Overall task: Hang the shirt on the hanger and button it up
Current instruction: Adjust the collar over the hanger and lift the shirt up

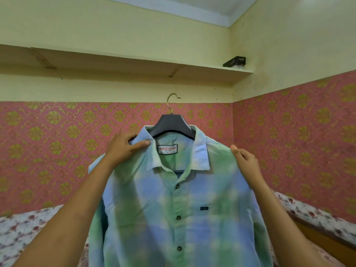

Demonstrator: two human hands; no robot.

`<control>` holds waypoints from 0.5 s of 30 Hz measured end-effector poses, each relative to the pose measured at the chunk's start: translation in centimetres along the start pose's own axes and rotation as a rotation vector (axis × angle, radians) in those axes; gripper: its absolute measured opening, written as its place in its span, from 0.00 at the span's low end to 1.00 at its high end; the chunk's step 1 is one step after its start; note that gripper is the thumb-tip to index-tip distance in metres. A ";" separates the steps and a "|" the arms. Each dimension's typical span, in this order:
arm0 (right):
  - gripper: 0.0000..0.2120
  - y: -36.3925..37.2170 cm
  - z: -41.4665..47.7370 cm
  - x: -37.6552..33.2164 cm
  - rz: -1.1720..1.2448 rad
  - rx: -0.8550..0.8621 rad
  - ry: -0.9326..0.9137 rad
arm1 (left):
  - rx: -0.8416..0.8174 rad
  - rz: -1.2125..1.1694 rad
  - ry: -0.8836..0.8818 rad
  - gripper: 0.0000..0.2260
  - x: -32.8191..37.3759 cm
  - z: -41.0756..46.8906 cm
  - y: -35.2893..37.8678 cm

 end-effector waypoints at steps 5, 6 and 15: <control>0.29 -0.1 0.2 1.8 0.154 0.102 0.216 | 0.004 -0.037 -0.026 0.32 -0.4 0.0 1.1; 0.30 -0.2 0.2 1.8 0.123 0.131 0.221 | 0.004 -0.041 -0.028 0.33 -0.4 0.0 1.2; 0.32 -3.3 1.9 0.3 -0.282 0.504 0.212 | 0.014 -0.068 -0.064 0.33 -0.2 -0.5 1.3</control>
Point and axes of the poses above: each hand's wrist, its own z-axis towards the middle knuckle, its own y-axis out of the palm, x = y × z, the point moved 3 cm from there along z, towards the middle knuckle, and after that the axes turned 11 degrees about -x, right-handed, at the moved point
